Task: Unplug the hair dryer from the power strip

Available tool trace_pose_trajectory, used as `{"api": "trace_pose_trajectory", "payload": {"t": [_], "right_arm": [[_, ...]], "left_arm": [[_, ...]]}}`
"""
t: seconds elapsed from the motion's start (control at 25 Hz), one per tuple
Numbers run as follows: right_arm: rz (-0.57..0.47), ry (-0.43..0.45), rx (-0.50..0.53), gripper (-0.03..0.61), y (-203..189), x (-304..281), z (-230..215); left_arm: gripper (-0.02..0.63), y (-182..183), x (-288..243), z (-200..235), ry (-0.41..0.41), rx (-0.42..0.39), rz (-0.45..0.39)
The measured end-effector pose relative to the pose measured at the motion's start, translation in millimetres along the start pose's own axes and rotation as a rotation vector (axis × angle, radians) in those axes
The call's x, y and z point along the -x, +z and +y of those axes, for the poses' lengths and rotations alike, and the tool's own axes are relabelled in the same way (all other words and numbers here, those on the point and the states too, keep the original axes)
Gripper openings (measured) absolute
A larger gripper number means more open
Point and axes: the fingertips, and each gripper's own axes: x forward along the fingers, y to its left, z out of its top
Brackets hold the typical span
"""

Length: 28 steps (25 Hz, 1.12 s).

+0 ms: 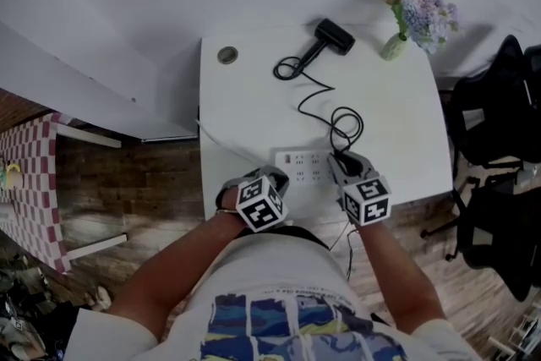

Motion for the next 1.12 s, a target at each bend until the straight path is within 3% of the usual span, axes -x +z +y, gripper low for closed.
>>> {"api": "trace_pose_trajectory", "payload": {"t": [0.2, 0.48, 1.12], "right_arm": [[-0.001, -0.006, 0.022, 0.043, 1.5, 1.3, 1.9], [-0.063, 0.029, 0.148, 0.044, 30.5, 6.0, 22.2], [-0.142, 0.080, 0.058, 0.046, 75.2, 25.1, 33.2]], "left_arm": [[0.003, 3.3, 0.6, -0.5, 0.020, -0.060, 0.056], [0.002, 3.6, -0.6, -0.3, 0.011, -0.069, 0.078], [0.003, 2.9, 1.2, -0.7, 0.024, -0.054, 0.042]]}}
